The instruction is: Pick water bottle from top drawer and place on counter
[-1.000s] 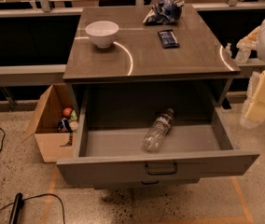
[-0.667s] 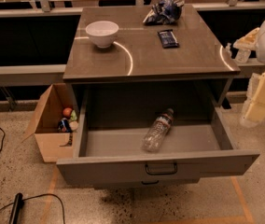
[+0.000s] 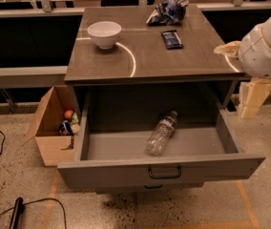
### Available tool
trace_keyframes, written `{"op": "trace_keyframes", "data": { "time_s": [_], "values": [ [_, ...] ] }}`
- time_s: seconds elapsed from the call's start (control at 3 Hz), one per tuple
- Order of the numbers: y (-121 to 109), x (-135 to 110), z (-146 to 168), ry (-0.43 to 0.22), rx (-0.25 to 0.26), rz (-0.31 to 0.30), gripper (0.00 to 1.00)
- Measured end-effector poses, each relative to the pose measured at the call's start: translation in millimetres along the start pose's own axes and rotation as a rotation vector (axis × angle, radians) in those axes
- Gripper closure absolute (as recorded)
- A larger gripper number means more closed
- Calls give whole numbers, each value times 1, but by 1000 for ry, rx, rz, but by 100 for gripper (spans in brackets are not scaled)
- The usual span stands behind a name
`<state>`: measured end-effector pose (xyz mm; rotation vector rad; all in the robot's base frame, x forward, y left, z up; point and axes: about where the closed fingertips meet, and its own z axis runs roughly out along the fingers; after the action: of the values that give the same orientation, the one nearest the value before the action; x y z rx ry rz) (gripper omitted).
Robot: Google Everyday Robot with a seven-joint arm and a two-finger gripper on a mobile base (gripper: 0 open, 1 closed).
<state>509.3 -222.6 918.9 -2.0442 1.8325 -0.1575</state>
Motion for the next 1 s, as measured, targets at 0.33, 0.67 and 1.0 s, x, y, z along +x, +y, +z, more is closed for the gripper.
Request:
{"op": "trace_keyframes", "data": {
  "time_s": [0.33,0.67,1.0],
  "values": [
    [-16,3,26,-56,34,-150,0],
    [-21,-1,54,-143,25,-299,0],
    [-20,-1,58,-145,26,-391,0]
  ]
}}
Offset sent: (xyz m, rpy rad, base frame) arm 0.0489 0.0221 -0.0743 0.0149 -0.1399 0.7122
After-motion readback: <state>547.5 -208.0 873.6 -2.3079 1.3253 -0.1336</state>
